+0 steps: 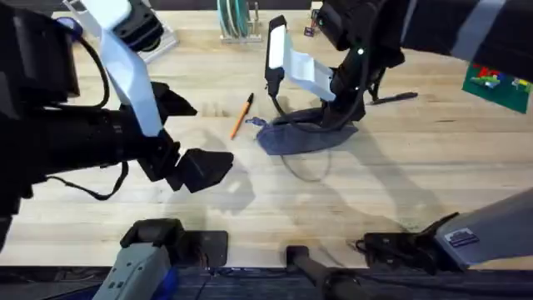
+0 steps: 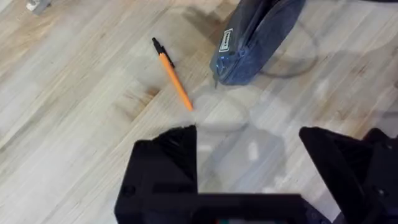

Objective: Unzip the bag, pick up the pens from the table one at a time and place them inside, then zip the bag closed.

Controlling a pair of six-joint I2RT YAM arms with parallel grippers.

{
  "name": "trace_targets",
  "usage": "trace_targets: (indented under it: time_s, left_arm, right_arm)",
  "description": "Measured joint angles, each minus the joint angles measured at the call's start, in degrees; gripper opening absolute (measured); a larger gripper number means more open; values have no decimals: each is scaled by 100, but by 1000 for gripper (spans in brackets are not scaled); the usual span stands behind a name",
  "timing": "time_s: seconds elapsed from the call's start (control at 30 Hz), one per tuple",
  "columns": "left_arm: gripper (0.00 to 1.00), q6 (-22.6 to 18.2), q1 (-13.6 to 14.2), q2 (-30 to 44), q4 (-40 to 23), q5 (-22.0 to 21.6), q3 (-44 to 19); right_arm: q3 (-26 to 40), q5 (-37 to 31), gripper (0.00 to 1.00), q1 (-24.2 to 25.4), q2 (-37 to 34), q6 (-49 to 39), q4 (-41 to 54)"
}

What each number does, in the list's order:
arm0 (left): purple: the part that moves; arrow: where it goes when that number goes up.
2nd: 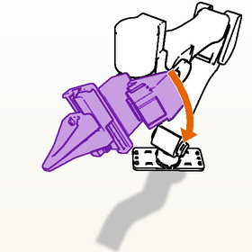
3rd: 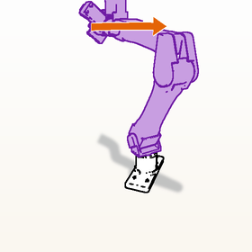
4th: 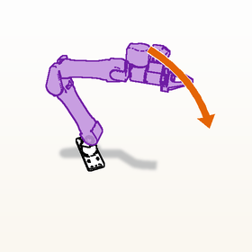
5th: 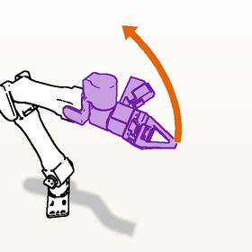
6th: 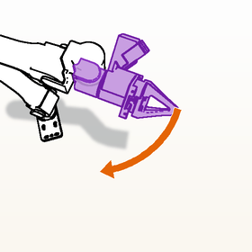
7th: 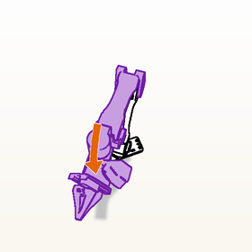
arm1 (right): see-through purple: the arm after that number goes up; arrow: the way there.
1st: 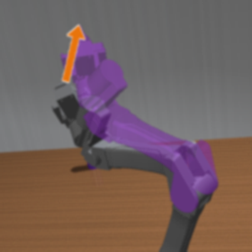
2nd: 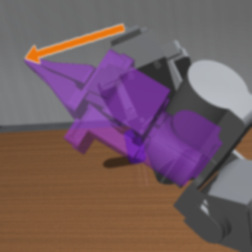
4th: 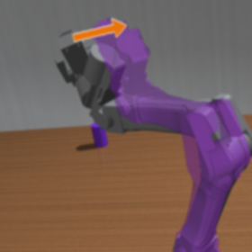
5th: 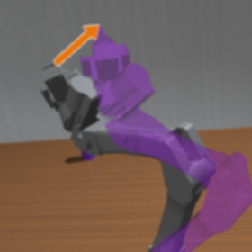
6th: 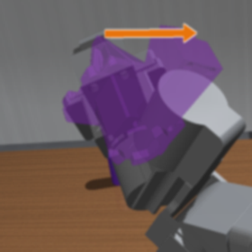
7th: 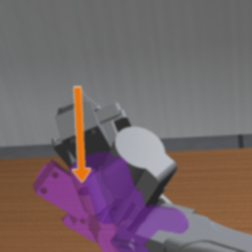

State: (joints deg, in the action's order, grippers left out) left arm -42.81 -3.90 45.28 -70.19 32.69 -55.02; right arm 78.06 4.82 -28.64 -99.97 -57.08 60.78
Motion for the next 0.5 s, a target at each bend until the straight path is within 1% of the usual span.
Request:
trace_targets:
  time_s: [0.23,0.4,0.43,0.47,0.5]
  left_arm:
    - [995,0,0,0,0,2,0]
    - [995,0,0,0,0,0,0]
    - [995,0,0,0,0,0,0]
    - [995,0,0,0,0,0,0]
    - [995,0,0,-1,0,1,0]
  right_arm:
    - [0,59,30,0,-293,0,-22]
    - [0,77,31,0,-356,-1,-35]
    - [0,77,42,0,-356,2,-35]
    - [0,79,96,0,-356,8,-33]
    - [0,78,193,0,-356,-10,-33]
